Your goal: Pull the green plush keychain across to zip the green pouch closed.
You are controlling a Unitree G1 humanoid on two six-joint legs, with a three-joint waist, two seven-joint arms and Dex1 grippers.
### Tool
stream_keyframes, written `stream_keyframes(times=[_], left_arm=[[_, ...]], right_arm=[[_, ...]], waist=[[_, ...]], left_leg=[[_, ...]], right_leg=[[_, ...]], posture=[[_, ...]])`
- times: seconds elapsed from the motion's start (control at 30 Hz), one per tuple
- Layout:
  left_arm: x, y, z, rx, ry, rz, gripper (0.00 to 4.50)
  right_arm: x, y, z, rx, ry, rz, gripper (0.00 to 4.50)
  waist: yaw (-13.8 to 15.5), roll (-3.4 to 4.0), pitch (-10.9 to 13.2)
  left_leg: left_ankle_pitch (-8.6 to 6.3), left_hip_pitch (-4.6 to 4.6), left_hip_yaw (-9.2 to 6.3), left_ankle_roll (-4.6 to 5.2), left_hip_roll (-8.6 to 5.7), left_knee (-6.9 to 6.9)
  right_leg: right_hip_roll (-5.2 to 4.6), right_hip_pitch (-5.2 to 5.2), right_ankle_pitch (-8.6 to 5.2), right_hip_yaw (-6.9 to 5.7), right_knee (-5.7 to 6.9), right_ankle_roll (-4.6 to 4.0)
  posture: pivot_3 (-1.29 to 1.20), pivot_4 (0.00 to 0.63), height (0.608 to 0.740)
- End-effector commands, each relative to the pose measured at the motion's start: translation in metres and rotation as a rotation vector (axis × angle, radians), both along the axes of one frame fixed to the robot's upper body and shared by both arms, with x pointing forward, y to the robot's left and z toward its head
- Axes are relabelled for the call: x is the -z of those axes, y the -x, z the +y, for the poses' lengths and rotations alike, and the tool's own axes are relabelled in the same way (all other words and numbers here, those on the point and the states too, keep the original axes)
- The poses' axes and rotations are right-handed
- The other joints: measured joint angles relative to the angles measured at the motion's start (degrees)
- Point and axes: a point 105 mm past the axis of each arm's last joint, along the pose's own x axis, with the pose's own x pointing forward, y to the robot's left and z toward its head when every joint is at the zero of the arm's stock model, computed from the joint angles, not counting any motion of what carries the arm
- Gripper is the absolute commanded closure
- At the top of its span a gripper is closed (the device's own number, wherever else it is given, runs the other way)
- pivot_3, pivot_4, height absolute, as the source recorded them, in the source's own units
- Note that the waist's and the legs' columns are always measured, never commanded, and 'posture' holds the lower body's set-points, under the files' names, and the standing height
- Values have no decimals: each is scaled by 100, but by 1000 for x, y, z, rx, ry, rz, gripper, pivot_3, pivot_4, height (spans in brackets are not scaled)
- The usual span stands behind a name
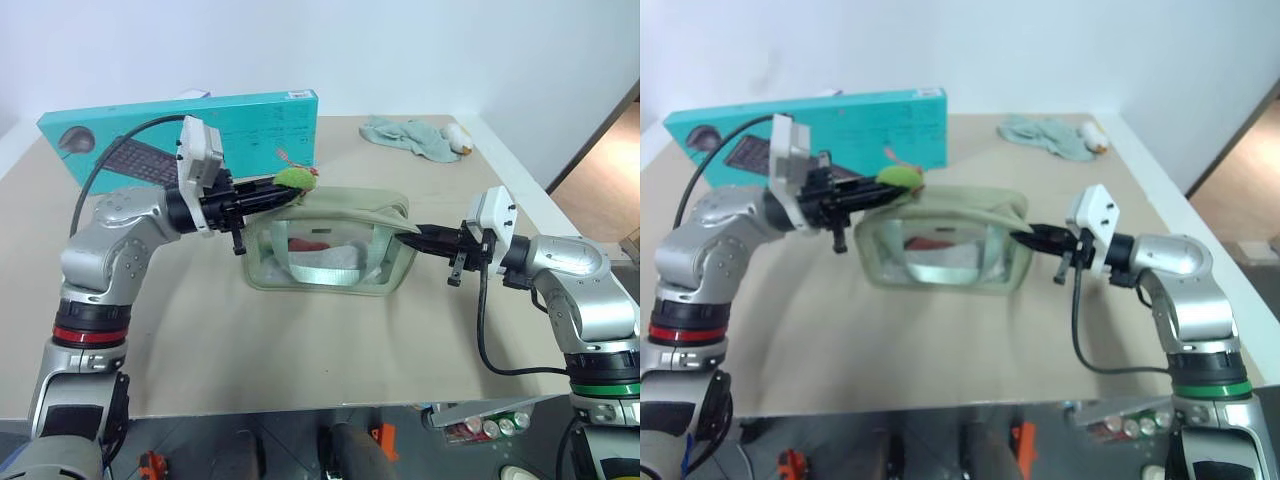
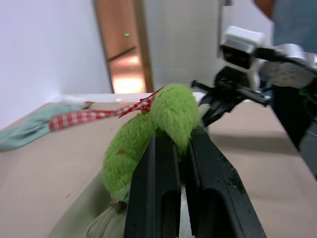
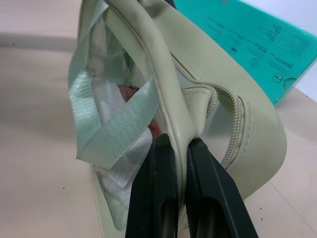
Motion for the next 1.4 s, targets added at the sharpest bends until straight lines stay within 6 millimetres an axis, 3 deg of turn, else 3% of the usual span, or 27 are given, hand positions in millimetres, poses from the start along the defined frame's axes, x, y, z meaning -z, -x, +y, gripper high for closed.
stream_keyframes(times=[0.03,0.27,0.3,0.47,0.67,0.83,0.97,1.23,1.4], left_arm=[[-4,-2,-9,25,-40,-56,4393],[4,-6,-9,66,-125,-46,4393],[5,-6,-8,77,-133,-47,3700],[0,-10,-7,69,-149,-94,2080],[-8,-12,9,25,-177,-130,77],[-13,-12,30,-44,-183,-119,29],[-14,-15,57,-170,-141,-73,29],[26,-6,65,-269,-34,71,29],[40,0,63,-301,4,112,29]], right_arm=[[-10,2,0,5,17,-46,4500],[-11,5,-2,18,20,-49,4500],[-11,5,-2,20,19,-50,4500],[-11,6,-2,20,19,-49,4500],[-11,5,0,15,19,-52,4500],[-11,3,0,10,20,-52,4500],[-11,1,2,3,18,-53,4500],[-11,-1,2,-5,20,-48,4500],[-11,-2,1,-4,21,-46,4500]], waist=[[0,0,0],[0,0,0],[0,0,0],[-1,0,0],[-4,0,0],[-4,0,0],[-11,2,1],[-1,-3,3],[-2,-3,3]], left_leg=[[0,0,-1,0,-1,0],[0,-1,0,0,-3,0],[0,-1,-1,0,-3,0],[0,-1,-1,0,-3,1],[0,0,-1,0,-2,0],[0,-1,-2,0,-1,0],[0,0,0,0,2,0],[0,0,0,0,4,2],[0,1,0,0,4,2]], right_leg=[[0,0,0,0,0,0],[-1,0,-1,1,0,1],[-1,0,-1,1,0,2],[-2,0,-1,1,0,2],[0,0,-1,2,0,1],[0,0,-2,1,0,1],[0,-1,-2,2,0,2],[-4,0,-3,0,0,3],[-4,1,-3,1,1,3]], posture=[[0,150,740],[0,150,740],[0,150,740],[0,150,740],[0,150,740],[0,150,740],[0,150,740],[0,150,740],[0,150,740]])
